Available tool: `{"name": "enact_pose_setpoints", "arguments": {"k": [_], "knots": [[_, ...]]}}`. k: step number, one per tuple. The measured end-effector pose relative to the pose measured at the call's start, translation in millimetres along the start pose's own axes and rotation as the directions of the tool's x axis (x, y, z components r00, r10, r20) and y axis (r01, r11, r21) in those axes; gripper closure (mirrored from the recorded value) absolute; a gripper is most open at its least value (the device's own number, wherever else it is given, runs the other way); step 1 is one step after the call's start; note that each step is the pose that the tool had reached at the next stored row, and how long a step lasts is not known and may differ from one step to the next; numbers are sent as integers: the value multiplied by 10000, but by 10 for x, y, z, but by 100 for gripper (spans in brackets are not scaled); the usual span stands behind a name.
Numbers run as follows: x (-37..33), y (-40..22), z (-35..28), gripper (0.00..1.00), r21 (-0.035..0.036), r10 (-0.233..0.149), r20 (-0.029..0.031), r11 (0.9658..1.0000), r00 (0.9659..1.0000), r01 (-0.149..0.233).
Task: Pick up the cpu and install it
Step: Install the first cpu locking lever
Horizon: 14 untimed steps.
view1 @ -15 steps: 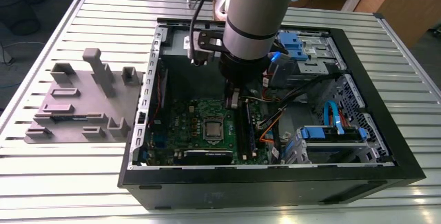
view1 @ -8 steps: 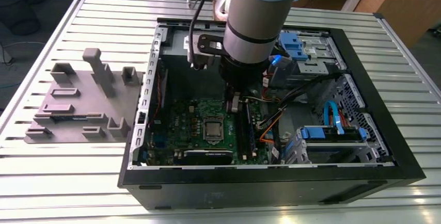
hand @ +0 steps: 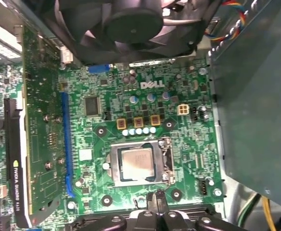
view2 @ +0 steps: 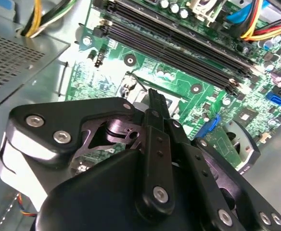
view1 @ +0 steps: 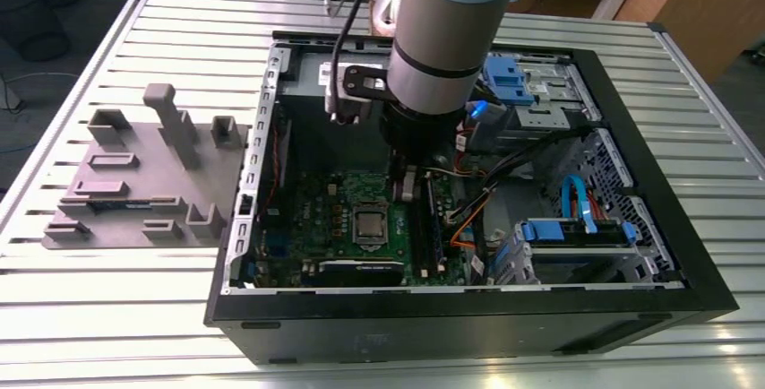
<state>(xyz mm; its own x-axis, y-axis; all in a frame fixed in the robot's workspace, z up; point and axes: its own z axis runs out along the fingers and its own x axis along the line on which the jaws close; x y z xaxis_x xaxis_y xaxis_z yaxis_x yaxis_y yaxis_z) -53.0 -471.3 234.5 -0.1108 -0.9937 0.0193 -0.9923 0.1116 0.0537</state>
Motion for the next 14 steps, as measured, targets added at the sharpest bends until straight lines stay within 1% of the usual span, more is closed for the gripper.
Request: {"name": "enact_pose_setpoints", "arguments": {"k": [4, 9, 14], "knots": [[40, -6, 24, 90, 2, -48, -5, 10000, 10000, 48], [129, -18, 64, 90, 3, -90, -3, 10000, 10000, 90], [201, -30, 127, 90, 2, -132, 11, 9999, 9999, 132]]}}
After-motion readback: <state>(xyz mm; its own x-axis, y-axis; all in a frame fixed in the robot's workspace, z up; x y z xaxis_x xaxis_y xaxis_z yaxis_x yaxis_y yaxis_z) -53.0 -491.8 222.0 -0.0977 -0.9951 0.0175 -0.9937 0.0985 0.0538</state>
